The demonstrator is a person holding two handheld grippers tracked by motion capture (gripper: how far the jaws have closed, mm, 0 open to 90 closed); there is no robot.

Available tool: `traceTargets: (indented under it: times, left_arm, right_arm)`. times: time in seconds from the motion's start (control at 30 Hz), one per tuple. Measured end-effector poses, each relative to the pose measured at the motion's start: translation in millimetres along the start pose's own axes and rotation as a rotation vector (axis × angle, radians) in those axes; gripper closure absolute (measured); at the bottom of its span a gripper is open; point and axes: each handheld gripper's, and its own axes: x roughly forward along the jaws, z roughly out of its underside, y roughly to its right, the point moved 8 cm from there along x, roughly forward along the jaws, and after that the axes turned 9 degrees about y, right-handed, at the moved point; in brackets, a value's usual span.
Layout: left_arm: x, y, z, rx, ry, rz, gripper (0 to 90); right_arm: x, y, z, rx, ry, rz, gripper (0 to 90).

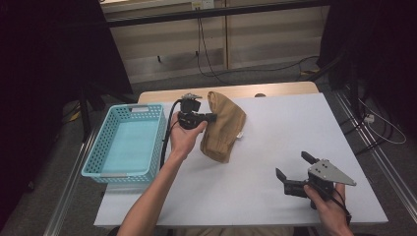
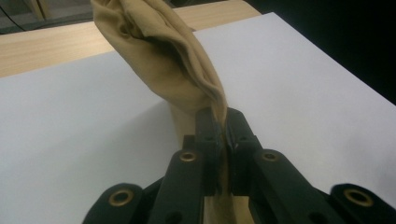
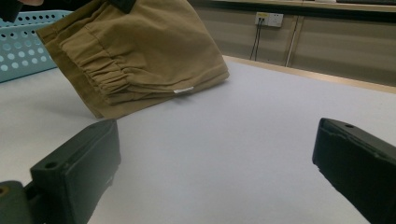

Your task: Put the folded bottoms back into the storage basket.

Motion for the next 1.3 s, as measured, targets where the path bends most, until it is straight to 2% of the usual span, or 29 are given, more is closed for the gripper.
traceTargets:
  times: [0.1, 0.3, 0.37, 0.87, 1.2, 1.3]
  left_arm:
    - [-3.4, 2.9, 1.0, 0.021, -0.013, -0.003, 86.2]
    - [-11.0, 11.0, -2.7, 0.053, -0.007, 0.005, 86.2]
    - [-13.9, 11.1, -4.1, 0.072, -0.005, -0.007, 86.2]
    - [-35.6, 1.7, -12.9, 0.063, 0.033, -0.017, 86.3]
    - [-53.3, 4.8, -12.9, 0.107, 0.037, -0.012, 86.3]
    - [-59.3, 6.3, -16.8, 0.095, 0.056, -0.003, 86.3]
  right_arm:
    - [0.2, 0.4, 0.2, 0.002, -0.002, 0.001, 0.8]
    - [1.3, -0.5, 0.8, -0.003, -0.004, -0.005, 0.8]
    - [1.3, -1.0, 0.6, -0.003, -0.002, -0.005, 0.8]
    - [1.4, -0.8, 0.8, -0.004, -0.003, -0.005, 0.8]
    - [1.0, -0.3, 0.9, -0.002, -0.004, -0.003, 0.8]
    - [0.8, -1.1, 0.5, -0.005, -0.003, -0.004, 0.8]
